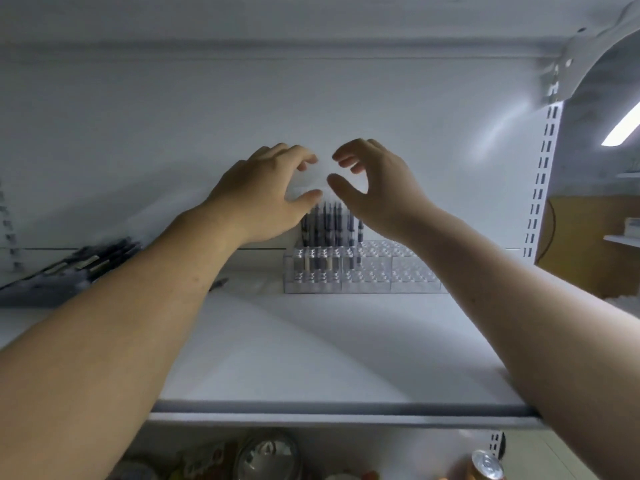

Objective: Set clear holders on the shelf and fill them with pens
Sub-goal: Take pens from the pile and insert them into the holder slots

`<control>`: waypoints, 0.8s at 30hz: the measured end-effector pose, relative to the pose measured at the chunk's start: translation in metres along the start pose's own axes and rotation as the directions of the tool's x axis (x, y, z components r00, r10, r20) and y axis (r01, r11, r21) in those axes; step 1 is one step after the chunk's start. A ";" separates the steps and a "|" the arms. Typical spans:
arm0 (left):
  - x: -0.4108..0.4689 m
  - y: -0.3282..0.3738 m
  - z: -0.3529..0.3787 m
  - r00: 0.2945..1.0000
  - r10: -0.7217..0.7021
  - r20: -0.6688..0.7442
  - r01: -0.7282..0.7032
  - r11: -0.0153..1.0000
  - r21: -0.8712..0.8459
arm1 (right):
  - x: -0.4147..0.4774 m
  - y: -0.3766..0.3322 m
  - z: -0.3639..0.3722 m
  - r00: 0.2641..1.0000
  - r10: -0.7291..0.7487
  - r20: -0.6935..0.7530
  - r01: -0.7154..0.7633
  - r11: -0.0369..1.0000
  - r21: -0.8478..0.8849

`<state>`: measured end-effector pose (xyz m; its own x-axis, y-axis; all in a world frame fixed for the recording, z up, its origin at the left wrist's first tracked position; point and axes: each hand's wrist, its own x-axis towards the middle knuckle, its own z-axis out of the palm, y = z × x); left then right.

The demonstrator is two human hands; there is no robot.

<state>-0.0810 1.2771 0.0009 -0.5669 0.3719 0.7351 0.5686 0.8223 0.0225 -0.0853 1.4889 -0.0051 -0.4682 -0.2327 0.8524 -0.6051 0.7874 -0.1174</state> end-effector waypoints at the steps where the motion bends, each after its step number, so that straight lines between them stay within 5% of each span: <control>1: -0.003 -0.001 -0.006 1.000 -0.022 0.001 0.022 0.999 0.024 | -0.001 -0.008 0.004 0.999 -0.026 0.026 0.026 1.000 0.006; 8: -0.065 -0.038 -0.039 0.955 -0.269 0.122 0.256 0.960 0.112 | -0.008 -0.075 0.031 0.967 -0.176 0.184 0.163 0.983 0.085; 14: -0.102 -0.069 -0.043 0.780 -0.517 0.353 0.410 0.848 0.337 | -0.023 -0.106 0.054 0.894 -0.322 0.312 0.318 0.946 0.066; 24: -0.093 -0.051 -0.041 0.626 -0.617 0.477 0.487 0.787 0.379 | -0.024 -0.088 0.045 0.911 -0.264 0.316 0.251 0.964 0.082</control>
<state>-0.0323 1.1830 -0.0407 -0.9900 -0.0685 0.1230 -0.0538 0.9914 0.1189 -0.0502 1.3997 -0.0386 -0.4703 -0.6003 0.6469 -0.7538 0.6545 0.0594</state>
